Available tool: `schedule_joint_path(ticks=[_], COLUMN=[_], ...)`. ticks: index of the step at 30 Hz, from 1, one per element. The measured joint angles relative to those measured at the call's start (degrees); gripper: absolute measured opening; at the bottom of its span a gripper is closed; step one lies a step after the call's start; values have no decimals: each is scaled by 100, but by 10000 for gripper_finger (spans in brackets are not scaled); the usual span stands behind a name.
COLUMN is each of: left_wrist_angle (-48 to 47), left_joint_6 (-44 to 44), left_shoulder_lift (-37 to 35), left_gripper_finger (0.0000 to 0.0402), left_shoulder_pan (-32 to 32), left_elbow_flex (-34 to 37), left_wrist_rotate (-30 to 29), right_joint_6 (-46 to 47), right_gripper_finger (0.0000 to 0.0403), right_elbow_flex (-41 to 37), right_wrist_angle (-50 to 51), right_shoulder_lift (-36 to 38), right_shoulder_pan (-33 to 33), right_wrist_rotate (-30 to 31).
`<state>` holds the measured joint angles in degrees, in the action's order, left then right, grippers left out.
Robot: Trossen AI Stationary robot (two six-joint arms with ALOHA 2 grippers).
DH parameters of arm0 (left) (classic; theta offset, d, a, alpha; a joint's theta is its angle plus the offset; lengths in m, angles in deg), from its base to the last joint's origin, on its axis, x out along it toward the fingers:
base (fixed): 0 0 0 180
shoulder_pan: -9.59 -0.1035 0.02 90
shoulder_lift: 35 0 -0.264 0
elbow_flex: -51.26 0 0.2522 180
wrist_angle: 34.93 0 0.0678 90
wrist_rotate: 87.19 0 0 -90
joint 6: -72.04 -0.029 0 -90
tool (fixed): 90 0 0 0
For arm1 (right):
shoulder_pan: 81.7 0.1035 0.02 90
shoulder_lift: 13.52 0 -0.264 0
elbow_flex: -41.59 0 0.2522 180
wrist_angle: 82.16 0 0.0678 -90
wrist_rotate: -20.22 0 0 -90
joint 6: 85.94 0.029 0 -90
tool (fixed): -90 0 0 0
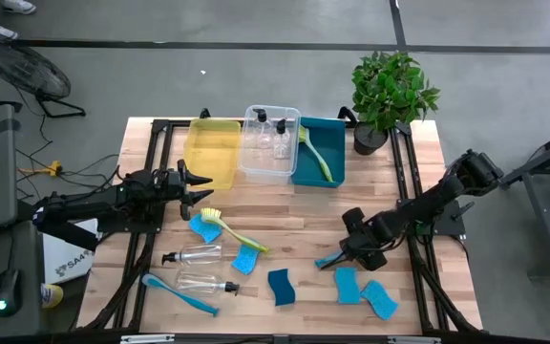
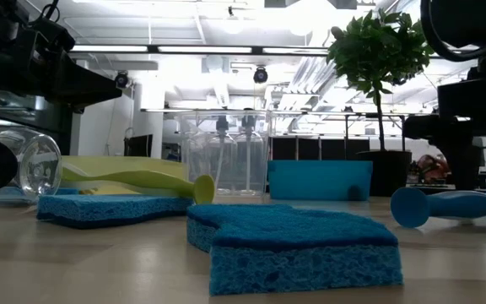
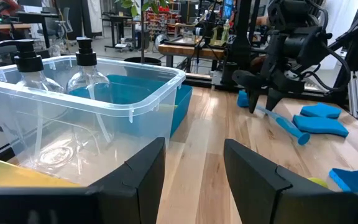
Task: Pick & Place Kitchen Sink Supplies
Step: Put the blue dish brush into the blue bin
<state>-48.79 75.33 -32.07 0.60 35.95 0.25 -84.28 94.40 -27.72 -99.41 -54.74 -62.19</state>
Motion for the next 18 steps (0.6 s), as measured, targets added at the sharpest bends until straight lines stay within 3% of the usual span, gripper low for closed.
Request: schedule_joint_path(ticks=[4,12,18], left_wrist_angle=[-1,-1,-2], left_joint_6=[0,0,0], left_shoulder_lift=[0,0,-1], left_gripper_finger=[160,160,160], left_shoulder_pan=[0,0,1], left_elbow_flex=[0,2,0], left_wrist_rotate=[0,-1,-2], right_joint_6=[50,1008,1140], right_gripper_finger=[236,233,206], right_elbow_flex=[0,-16,-22], right_wrist_angle=[20,138,140], right_shoulder_lift=[-7,-18,-22], right_shoulder_pan=[0,-84,-85], right_wrist_rotate=[-21,-361,-612])
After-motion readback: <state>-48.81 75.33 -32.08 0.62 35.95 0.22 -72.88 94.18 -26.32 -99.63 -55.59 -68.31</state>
